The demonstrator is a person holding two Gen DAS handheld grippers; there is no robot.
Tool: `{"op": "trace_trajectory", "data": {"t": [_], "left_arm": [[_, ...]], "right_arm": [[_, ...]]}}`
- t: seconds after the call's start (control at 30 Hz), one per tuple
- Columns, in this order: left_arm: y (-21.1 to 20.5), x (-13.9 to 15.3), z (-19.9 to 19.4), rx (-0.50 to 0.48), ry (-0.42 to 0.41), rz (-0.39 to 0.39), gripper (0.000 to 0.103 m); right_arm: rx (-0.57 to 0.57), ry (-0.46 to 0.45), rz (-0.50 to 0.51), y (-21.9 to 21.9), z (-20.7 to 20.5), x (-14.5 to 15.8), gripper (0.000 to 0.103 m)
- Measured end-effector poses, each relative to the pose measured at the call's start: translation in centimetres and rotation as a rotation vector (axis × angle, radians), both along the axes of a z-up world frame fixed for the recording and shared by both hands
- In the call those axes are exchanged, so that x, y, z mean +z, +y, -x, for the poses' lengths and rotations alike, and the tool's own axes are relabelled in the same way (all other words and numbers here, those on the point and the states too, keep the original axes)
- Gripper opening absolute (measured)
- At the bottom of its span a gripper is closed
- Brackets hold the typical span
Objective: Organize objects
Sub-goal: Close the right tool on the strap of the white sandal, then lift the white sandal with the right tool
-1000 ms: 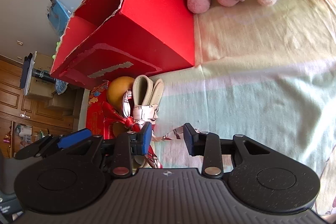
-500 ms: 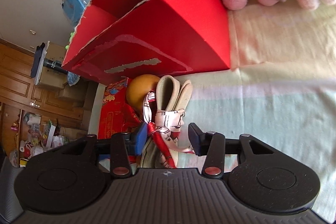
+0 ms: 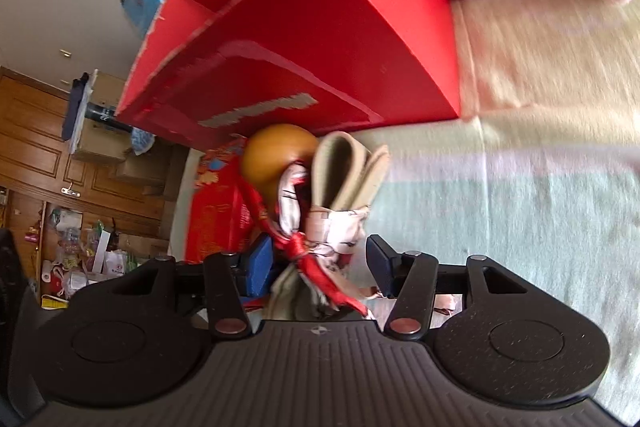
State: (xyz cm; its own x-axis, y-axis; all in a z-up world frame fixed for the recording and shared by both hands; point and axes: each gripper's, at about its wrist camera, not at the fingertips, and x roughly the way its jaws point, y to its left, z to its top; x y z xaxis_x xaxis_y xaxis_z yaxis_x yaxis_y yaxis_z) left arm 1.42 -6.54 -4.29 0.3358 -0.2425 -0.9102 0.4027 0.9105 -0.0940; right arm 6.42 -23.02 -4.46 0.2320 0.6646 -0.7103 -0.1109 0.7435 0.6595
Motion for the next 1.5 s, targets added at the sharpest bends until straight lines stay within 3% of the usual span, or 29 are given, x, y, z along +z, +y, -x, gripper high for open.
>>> {"op": "trace_trajectory", "data": {"t": [0.07,0.17,0.3,0.73,0.87,1.1,1.5], "left_arm": [[0.1,-0.2,-0.1,0.003,0.006,0.004,0.051],[0.0,-0.3,-0.3,0.007,0.011,0.012,0.052],[-0.6,-0.1,-0.1,-0.009,0.0,0.008,0.054],[-4.2,0.5,0.7,-0.107,-0.007,0.06,0.056],[-5.8,1.0,1.1,-0.146,-0.009,0.104,0.053],[-8.4,3.3,1.9,-0.184,-0.087,0.158,0.051],[-8.0,10.5,1.3,-0.15,-0.268,0.211,0.051]], "right_arm": [[-0.005,0.01,-0.01,-0.1,0.0,-0.4,0.053],[-0.002,0.049,-0.06,-0.5,-0.2,-0.9,0.037],[-0.004,0.055,-0.057,-1.3,0.0,-0.3,0.032],[-0.102,0.04,0.017,-4.3,1.4,0.6,0.031],[-0.133,-0.007,0.067,-5.7,2.0,1.7,0.031],[-0.171,-0.11,0.102,-8.0,3.0,4.1,0.031],[-0.141,-0.315,0.066,-7.5,1.2,10.2,0.03]]}}
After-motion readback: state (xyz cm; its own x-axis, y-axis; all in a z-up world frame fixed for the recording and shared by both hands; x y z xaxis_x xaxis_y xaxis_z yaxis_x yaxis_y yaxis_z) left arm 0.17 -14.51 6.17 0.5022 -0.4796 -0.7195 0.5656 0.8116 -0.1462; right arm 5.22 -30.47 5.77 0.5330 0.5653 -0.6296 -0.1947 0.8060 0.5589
